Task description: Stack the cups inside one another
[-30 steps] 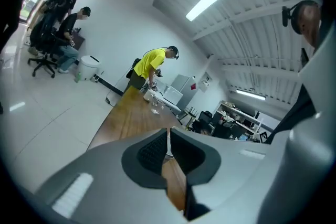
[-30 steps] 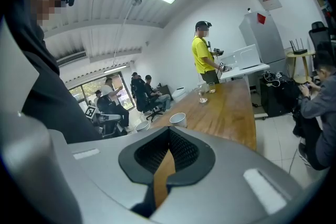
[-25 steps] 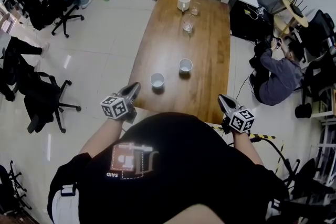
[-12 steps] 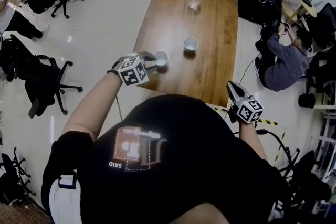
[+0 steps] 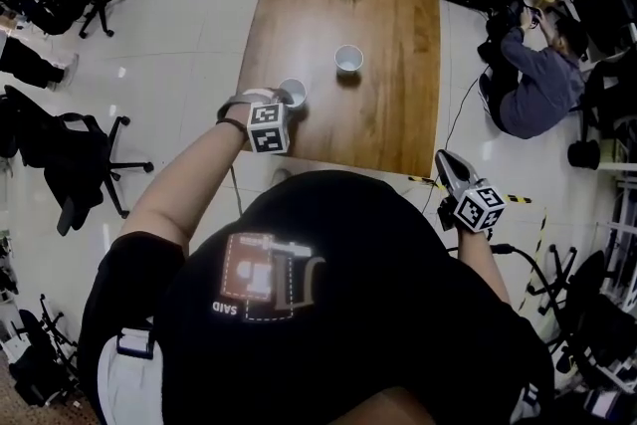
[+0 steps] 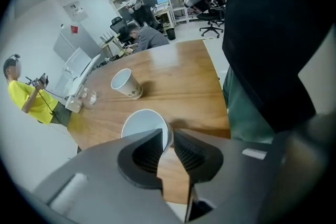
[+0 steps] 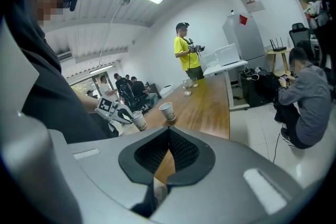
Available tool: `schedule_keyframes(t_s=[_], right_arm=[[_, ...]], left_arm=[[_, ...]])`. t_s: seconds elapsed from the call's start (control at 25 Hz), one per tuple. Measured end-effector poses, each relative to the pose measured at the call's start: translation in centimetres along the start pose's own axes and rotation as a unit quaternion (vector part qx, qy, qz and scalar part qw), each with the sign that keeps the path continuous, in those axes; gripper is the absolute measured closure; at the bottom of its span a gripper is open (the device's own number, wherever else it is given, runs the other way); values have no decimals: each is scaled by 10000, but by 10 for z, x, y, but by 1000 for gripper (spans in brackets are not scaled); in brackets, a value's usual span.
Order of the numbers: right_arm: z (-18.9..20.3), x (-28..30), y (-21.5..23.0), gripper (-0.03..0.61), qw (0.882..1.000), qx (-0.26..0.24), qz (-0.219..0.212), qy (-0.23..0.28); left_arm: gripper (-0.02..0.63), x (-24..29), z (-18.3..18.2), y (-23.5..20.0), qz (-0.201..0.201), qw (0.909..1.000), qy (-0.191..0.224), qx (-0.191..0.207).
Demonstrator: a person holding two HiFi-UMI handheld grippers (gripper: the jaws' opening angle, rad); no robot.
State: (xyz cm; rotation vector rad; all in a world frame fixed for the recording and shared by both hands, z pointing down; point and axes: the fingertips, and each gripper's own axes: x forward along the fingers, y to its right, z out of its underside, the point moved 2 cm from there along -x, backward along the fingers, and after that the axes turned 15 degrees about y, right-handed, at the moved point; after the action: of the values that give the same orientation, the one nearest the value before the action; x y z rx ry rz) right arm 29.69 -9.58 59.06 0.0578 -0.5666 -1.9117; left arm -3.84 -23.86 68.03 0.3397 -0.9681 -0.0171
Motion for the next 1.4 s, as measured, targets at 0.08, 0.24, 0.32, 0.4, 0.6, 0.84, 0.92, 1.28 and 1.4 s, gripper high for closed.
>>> schedule_keyframes(t_s=[0.08,0.24,0.32,0.4,0.6,0.84,0.92,1.28,1.4], right_arm=[[4,-4,3,565,10000,20,48,-10],[9,-4,2,565,10000,46,33,-52],[10,-3,0,565,10000,51,4,-75],[9,-3,1,565,10000,56,2,-41],[7,-4,5,565,9999,82,29,63],[5,-5,8,565,9999,79,68,110],[4,-7,10,565,9998,87,108,161],[5,-37,23,565,9977,204,562,323],[8,-49,27,565,9966,260,711,328]], left_arm=[[571,3,-2,0,41,10000,-14,56],[584,5,-3,-1,217,9998,-33,21],[589,6,-4,0,318,9994,-48,-87],[591,6,-5,-1,393,9990,-36,-222],[591,-6,-21,-18,328,9987,137,-365],[591,-33,-79,-66,9,9974,679,-227],[591,-35,-101,-84,-25,9966,816,-104],[591,20,-135,-118,430,9966,547,452],[591,37,-129,-116,593,9962,334,542]])
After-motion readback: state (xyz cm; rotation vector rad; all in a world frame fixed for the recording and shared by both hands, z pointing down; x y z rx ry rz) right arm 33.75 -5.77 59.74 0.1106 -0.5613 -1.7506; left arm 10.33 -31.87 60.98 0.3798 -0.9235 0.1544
